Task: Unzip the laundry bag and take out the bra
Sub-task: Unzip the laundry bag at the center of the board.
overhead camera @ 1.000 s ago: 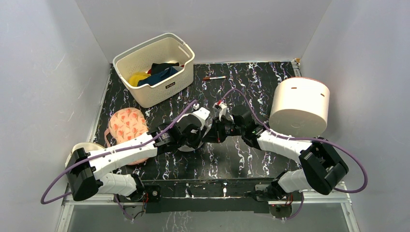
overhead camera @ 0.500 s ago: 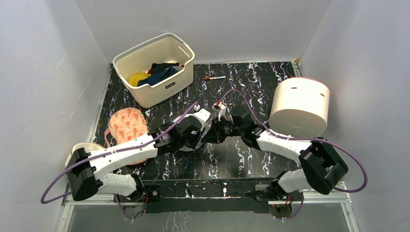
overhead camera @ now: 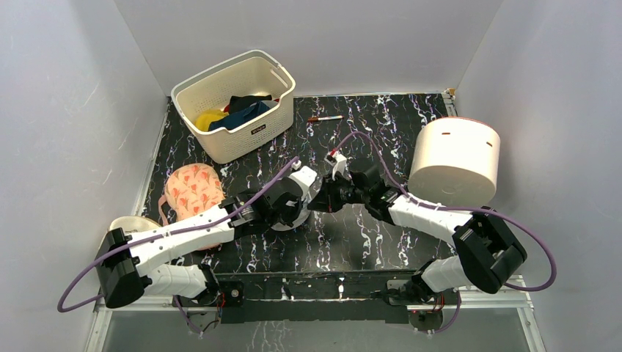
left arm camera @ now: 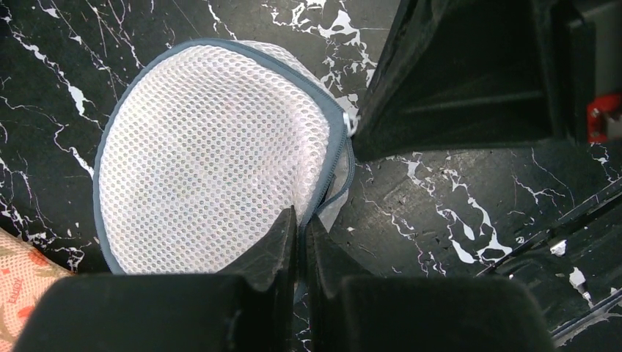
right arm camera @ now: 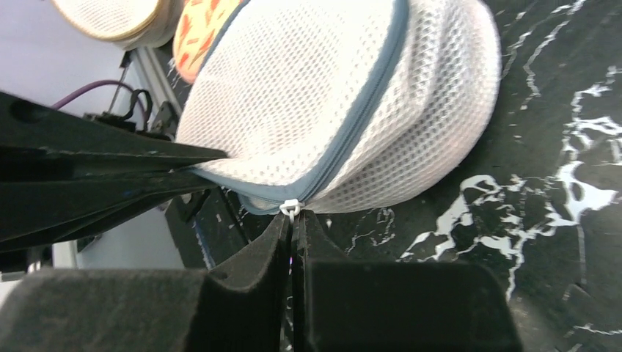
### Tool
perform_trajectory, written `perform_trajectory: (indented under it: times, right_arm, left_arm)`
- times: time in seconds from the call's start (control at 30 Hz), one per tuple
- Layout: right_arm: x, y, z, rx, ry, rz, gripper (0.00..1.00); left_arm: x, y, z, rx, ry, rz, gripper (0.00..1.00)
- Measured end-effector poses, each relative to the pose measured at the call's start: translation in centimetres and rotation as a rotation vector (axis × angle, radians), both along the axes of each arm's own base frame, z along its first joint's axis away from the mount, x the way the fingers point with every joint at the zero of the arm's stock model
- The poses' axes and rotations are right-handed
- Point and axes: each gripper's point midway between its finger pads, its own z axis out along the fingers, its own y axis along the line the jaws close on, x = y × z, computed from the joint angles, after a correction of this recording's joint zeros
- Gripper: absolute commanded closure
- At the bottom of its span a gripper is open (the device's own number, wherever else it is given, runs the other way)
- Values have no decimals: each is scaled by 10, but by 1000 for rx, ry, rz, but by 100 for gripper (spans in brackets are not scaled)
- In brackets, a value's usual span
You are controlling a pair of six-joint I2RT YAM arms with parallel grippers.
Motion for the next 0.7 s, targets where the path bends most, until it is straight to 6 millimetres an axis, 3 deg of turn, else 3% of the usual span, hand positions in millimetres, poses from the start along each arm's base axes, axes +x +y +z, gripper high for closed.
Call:
perform_trajectory:
  times: [0.27,0.53,0.7]
  right_arm:
    - [23,-15,-2,6,11,-116,100]
    - [25,-22,-13,39,98,-124,100]
    - [23,-26,-11,35,55,-102,100]
  left_arm:
    - [-3,-5,1,-15,3,-48,100]
    - [-9,-12,-2,-30,34,-90,96]
    - [-11,-16,-6,-28,57,-105,95]
